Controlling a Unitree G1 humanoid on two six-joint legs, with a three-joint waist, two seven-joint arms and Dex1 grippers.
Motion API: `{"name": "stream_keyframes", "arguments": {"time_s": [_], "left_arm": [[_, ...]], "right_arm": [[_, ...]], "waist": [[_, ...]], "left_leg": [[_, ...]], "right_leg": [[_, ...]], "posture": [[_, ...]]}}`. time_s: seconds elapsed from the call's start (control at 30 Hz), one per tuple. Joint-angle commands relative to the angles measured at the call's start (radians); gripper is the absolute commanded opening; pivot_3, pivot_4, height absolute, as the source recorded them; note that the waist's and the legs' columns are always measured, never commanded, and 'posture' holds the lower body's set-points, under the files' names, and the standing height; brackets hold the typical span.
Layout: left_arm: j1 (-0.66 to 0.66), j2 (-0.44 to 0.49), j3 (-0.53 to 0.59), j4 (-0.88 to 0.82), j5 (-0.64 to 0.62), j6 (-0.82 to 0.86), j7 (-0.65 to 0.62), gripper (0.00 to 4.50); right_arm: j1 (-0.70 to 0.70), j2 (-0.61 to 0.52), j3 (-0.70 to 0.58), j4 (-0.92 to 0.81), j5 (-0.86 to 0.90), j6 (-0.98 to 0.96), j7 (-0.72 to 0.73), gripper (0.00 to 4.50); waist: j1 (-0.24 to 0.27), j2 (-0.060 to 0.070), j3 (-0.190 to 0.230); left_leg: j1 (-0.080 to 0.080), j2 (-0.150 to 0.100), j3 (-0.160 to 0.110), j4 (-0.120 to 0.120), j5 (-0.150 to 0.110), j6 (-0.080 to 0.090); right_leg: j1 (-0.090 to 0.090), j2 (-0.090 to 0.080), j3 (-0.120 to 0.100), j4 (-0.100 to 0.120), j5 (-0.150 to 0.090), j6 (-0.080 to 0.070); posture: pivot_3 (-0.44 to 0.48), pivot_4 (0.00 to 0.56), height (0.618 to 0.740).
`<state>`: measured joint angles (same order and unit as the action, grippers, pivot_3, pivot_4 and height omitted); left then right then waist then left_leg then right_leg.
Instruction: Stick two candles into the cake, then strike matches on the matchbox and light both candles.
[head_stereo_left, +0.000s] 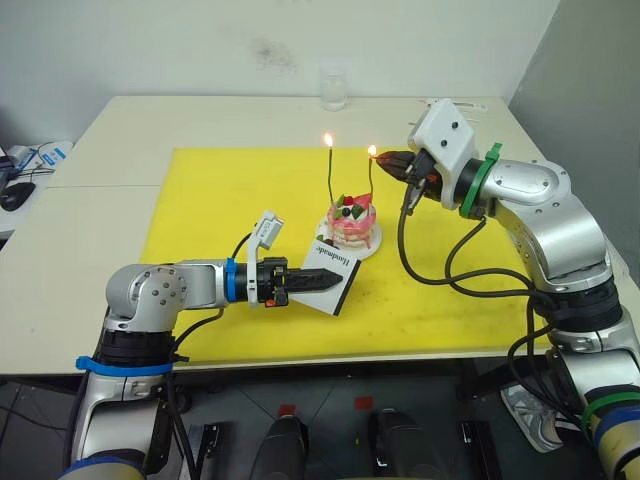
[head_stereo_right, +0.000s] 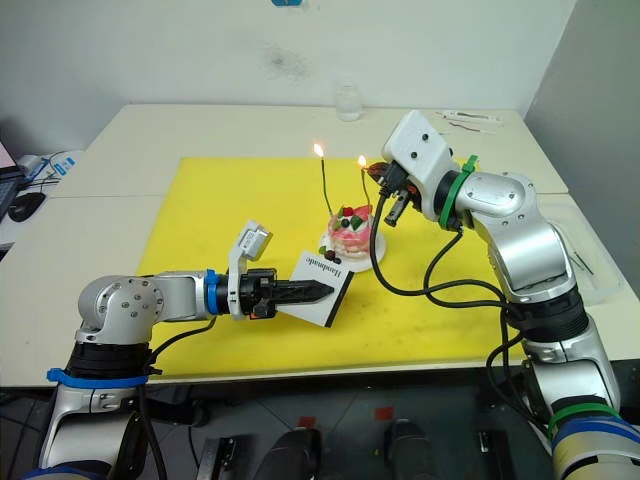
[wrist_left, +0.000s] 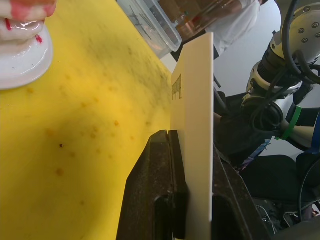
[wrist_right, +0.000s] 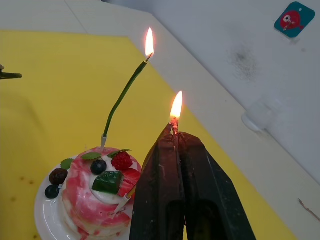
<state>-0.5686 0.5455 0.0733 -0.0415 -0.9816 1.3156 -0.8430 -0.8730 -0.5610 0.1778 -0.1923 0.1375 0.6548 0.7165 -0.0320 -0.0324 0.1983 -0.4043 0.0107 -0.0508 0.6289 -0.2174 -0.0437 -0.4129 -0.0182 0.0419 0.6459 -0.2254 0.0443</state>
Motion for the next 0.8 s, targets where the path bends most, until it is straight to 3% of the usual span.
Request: {"name": "stream_keyframes", "arguments": {"time_s": [0.03,0.3,0.53,0.8], "left_arm": [[-0.013,-0.002,-0.001,-0.015,-0.003,-0.014,-0.013,0.48],[-0.011,-0.004,0.001,-0.023,-0.009,-0.007,-0.008,0.48],[-0.003,-0.025,0.003,-0.033,-0.016,-0.004,0.005,0.48],[-0.002,-0.046,0.008,-0.038,-0.017,-0.003,0.011,0.48]], "right_arm": [[-0.005,-0.019,-0.033,-0.051,0.003,0.006,-0.001,0.03],[0.112,-0.144,-0.106,-0.114,-0.004,0.052,0.002,0.03],[0.343,-0.409,-0.141,0.054,-0.244,-0.078,-0.123,0.03],[0.473,-0.48,-0.132,0.15,-0.392,-0.164,-0.204,0.03]], "waist": [[0.0,0.0,0.0],[0.004,0.0,0.0],[0.004,0.0,0.0],[-0.011,0.0,0.0]], "left_leg": [[0.0,0.0,0.0,0.0,0.0,0.0],[-0.001,0.0,0.0,0.0,0.0,0.0],[-0.001,-0.001,0.001,0.0,0.0,0.0],[0.002,0.0,0.004,0.0,0.0,0.0]], "right_leg": [[0.0,0.0,0.0,0.0,0.0,0.0],[0.0,0.0,0.0,-0.001,0.0,0.0],[0.0,-0.001,0.0,-0.001,-0.001,-0.002],[0.0,0.0,0.002,0.002,0.0,0.0]], "posture": [[0.0,0.15,0.74],[0.0,0.15,0.74],[0.0,0.15,0.74],[0.0,0.15,0.74]]}}
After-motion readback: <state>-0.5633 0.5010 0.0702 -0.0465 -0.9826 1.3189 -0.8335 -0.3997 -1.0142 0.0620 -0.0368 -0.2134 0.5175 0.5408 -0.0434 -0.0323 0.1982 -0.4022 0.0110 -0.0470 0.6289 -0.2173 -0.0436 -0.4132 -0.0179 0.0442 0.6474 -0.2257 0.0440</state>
